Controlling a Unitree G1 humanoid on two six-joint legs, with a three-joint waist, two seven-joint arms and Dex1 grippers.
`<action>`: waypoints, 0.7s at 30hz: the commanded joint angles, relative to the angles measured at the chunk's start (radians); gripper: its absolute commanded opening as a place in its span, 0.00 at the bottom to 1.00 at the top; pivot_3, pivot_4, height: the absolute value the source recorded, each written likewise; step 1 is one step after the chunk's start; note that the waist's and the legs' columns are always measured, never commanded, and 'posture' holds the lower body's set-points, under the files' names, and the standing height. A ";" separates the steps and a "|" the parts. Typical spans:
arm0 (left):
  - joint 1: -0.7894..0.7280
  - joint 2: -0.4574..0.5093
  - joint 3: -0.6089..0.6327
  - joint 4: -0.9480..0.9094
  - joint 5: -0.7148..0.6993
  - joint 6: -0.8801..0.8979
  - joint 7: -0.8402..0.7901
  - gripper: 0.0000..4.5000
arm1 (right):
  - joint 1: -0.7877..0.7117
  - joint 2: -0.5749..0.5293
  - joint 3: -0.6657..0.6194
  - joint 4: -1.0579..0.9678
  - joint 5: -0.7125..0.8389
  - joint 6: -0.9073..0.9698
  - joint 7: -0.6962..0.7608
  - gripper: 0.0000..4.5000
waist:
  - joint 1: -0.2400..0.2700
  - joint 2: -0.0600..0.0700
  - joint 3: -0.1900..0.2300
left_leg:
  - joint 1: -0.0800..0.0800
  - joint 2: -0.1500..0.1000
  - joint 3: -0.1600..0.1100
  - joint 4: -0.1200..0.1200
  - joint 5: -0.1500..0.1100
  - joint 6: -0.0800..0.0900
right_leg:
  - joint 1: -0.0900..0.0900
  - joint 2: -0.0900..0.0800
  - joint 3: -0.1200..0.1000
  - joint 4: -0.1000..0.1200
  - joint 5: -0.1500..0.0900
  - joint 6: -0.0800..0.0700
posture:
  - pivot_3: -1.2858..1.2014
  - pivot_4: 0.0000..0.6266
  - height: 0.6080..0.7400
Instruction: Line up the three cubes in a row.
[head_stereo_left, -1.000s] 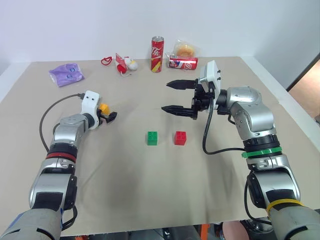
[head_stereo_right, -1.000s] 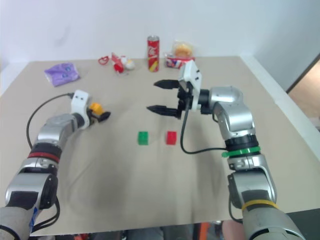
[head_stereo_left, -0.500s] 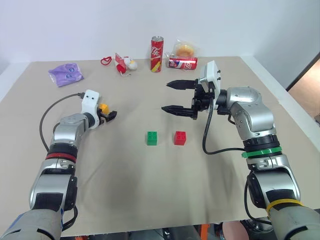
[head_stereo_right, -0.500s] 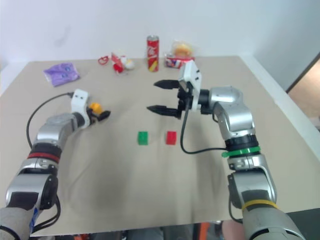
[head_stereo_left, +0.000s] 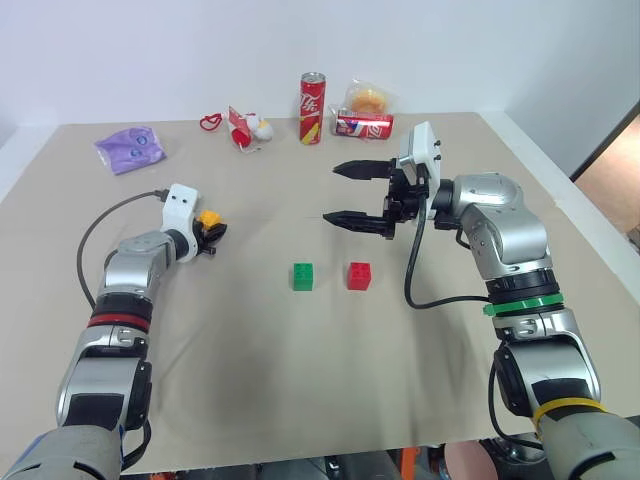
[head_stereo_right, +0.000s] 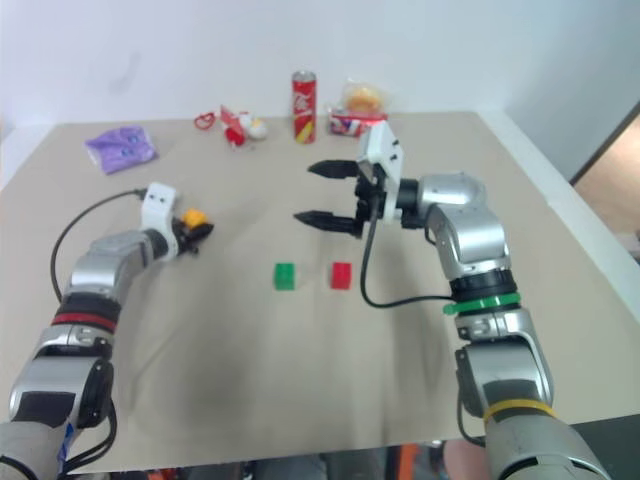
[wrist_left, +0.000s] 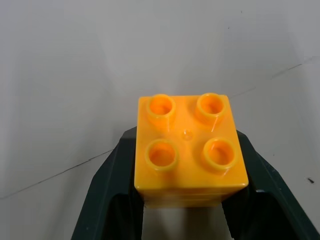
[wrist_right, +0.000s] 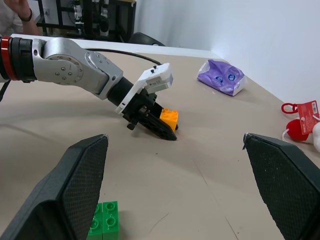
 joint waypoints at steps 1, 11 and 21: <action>0.026 0.048 -0.055 -0.097 0.009 -0.077 -0.163 0.31 | -0.025 -0.010 -0.020 -0.018 0.008 -0.008 0.005 1.00 | 0.000 0.000 0.000 | 0.000 0.000 0.000 0.000 0.000 0.000 | 0.000 0.000 0.000 0.000 0.000 0.000 | 0.52 0.24 1.00; 0.094 0.172 -0.117 -0.209 -0.102 -0.258 -0.712 0.31 | 0.062 -0.124 0.012 -0.180 0.081 0.102 0.207 1.00 | 0.001 0.000 0.000 | 0.000 0.000 0.000 -0.002 0.000 0.000 | -0.001 0.000 0.000 0.000 -0.002 -0.003 | 0.52 0.24 1.00; 0.015 0.108 -0.186 0.050 -0.032 -0.446 -0.865 0.31 | 0.098 -0.153 -0.011 -0.234 0.081 0.129 0.190 1.00 | 0.001 0.000 0.000 | 0.000 0.001 0.001 0.000 0.000 0.000 | -0.001 0.000 0.000 0.000 -0.003 -0.004 | 0.52 0.24 1.00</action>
